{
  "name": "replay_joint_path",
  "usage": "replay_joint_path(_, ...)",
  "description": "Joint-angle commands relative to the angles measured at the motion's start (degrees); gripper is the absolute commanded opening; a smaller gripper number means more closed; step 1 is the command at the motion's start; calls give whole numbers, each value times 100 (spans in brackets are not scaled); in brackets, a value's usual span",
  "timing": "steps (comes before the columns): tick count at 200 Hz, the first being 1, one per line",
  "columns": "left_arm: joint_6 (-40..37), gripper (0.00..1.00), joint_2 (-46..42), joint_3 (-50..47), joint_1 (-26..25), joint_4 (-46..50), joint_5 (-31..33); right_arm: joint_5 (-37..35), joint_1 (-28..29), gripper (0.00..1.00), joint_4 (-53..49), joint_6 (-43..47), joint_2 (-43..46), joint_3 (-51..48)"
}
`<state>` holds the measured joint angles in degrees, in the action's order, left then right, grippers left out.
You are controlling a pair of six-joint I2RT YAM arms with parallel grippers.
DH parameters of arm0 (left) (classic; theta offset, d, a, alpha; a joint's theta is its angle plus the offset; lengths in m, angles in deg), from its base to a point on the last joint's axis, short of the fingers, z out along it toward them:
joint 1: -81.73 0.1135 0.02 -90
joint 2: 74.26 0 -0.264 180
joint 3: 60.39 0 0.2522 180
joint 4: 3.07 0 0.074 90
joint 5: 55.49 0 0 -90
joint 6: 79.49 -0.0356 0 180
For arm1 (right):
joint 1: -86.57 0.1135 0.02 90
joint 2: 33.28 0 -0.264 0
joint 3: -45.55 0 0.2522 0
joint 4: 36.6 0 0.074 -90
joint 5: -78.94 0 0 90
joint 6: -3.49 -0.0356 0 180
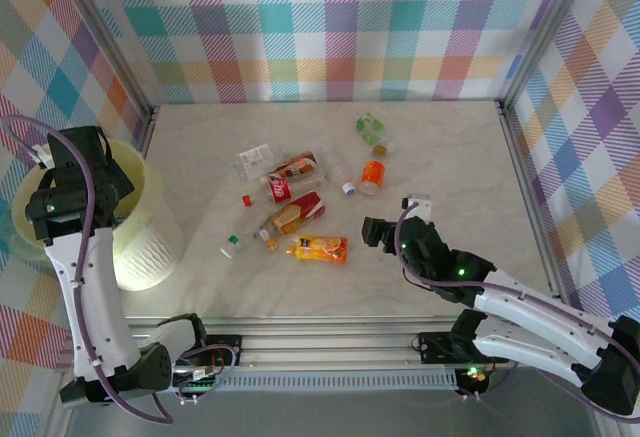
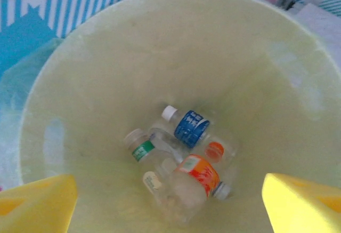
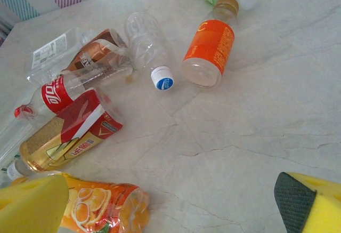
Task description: Put the plastic bottles in the bin
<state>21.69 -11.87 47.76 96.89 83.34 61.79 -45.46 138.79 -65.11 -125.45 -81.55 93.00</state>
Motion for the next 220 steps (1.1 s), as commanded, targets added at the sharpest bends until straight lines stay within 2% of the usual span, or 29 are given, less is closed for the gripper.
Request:
replay_joint_path(1, 58, 93, -149, 267, 73, 78, -710, -73, -155, 100, -161, -371, -101, 83)
replay_joint_path(25, 143, 97, -304, 282, 66, -266, -1497, 199, -566, 100, -99, -744, -181, 19)
replay_joint_path(51, 531, 100, -880, -303, 68, -1499, -2835, 683, -1099, 100, 147, -913, -224, -116)
replay_joint_path(80, 1329, 100, -1296, -1016, 70, -2921, -4509, 1289, -1674, 100, 202, -884, -494, -24)
replay_joint_path(100, 2215, 100, -1292, -1620, 45, -4094, -5877, 1616, -1908, 100, 217, -692, -835, 180)
replay_joint_path(112, 2623, 100, -1227, -1882, -79, -4595, -6342, 1768, -2006, 100, 217, -593, -1106, 355)
replay_joint_path(157, 2295, 100, -1142, -2044, -985, -4511, -6315, 2109, -2247, 100, 192, -498, -2390, 1248)
replay_joint_path(220, 2262, 100, -1050, -2534, -1808, -4592, -5999, 1854, -2384, 100, -81, -224, -4385, 2938)
